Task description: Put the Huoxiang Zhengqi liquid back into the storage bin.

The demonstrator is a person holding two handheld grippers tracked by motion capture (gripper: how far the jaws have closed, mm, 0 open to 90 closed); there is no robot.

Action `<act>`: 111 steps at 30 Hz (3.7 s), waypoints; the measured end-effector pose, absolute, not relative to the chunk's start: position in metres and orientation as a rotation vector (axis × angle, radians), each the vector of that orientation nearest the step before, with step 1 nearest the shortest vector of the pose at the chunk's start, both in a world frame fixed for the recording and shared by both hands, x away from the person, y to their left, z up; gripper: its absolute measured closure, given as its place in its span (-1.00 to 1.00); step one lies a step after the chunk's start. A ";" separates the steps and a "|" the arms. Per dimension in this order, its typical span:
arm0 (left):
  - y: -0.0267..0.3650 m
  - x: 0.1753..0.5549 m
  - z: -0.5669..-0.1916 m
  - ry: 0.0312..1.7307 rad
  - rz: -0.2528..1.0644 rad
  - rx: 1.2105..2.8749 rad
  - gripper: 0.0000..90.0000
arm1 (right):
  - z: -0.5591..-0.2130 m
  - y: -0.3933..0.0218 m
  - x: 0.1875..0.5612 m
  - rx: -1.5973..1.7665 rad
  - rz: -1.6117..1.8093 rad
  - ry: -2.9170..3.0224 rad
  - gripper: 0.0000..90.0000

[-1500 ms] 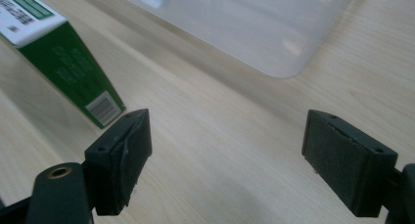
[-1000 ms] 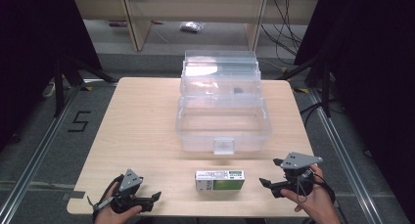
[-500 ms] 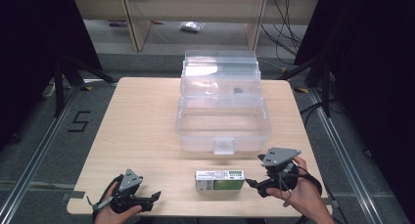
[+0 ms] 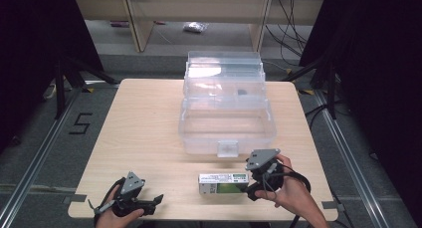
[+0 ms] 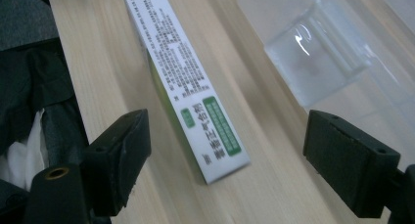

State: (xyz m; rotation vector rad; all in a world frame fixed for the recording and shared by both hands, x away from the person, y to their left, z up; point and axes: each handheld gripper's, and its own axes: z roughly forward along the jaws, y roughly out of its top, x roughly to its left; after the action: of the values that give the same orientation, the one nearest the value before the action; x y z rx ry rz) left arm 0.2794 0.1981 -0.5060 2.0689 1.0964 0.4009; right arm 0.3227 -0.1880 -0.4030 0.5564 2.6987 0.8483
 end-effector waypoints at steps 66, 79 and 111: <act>0.198 0.278 -0.503 1.082 0.390 2.080 -0.64 | -0.437 -0.117 0.353 0.270 0.352 3.038 0.26; 0.199 0.278 -0.503 1.083 0.390 2.082 -0.64 | -0.440 -0.115 0.360 0.096 0.329 3.060 0.43; 0.199 0.279 -0.505 1.101 0.403 2.062 -0.64 | -0.388 -0.148 0.377 0.237 0.370 3.066 0.44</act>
State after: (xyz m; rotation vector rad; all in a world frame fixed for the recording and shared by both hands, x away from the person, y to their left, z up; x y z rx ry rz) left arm 0.2786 0.1988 -0.5049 2.0624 1.1005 0.4027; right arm 0.3768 -0.1477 -0.3884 0.2366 3.0662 0.3696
